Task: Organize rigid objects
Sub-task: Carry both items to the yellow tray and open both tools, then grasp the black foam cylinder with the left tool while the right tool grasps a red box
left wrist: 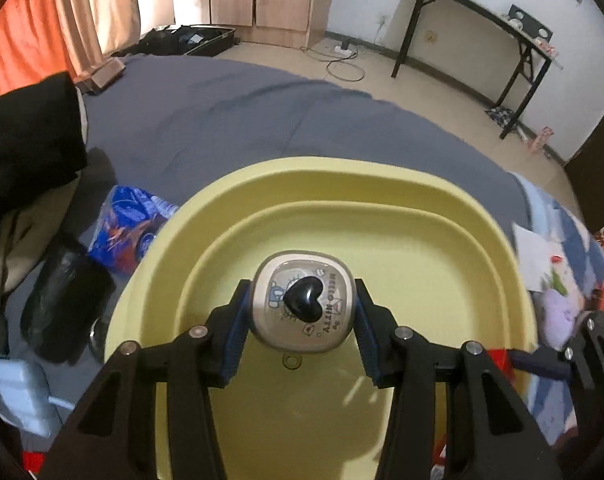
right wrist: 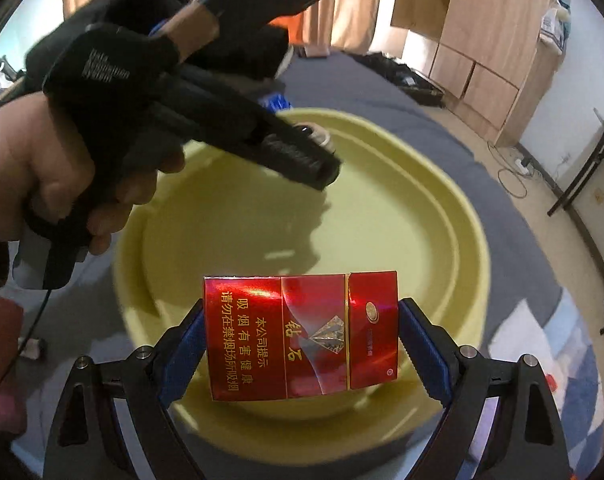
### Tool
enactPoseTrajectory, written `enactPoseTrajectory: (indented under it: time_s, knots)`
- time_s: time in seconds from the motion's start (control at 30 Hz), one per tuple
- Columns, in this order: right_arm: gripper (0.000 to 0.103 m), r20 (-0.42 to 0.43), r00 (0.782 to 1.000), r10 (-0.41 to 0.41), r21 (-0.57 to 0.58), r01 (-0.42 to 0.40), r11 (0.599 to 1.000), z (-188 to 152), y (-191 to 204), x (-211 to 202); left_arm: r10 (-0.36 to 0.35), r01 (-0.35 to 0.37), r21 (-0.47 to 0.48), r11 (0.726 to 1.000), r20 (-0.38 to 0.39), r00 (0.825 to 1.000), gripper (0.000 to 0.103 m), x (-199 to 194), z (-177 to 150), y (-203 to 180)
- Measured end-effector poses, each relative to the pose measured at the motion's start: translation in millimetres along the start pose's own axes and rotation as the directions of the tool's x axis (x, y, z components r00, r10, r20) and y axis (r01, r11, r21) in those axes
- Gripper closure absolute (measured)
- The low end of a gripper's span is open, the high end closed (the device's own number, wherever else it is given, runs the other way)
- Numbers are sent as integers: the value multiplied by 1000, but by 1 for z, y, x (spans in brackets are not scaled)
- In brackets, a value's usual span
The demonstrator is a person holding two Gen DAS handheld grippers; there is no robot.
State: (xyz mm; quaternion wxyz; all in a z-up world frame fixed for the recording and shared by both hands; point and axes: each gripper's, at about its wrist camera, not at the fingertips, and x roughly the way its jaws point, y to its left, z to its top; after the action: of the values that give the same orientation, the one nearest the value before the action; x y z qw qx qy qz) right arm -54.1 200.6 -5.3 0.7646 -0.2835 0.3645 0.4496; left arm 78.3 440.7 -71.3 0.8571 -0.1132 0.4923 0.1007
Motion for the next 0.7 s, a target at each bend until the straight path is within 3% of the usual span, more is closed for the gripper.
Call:
enactPoseTrajectory:
  time_s: [0.17,0.27,0.37,0.4,0.5,0.6,0.7]
  knots:
    - [12,-28,999,-22,9,22,1000,3,11,21,0,0,-3,1000,-9,1000,53,15,-5,4]
    - [11,-31,998,-47,-3,47,999,7,20,30,-56,57,-12,998,28,998,52,13,-6,6]
    - [5,-76,995,-59,12,60,998,11,28,40,-100,101,-49,994,34,994,35,7,-6,12]
    - [2,-74,996,-54,14,55,998,12,30,38,-97,100,-52,994,51,994,24,1,-5,12]
    - [1,-14,1000,-17,41,17,999,16,30,7,-86,96,-48,994,169,982,2,-40,4,3]
    - [1,74,995,-61,94,54,994,11,17,-50,-148,148,14,989,188,971,0,-70,19,-25]
    - [0,135,981,-141,214,110,971,-14,-21,-115,-191,169,123,978,200,961,0,-104,21,-83]
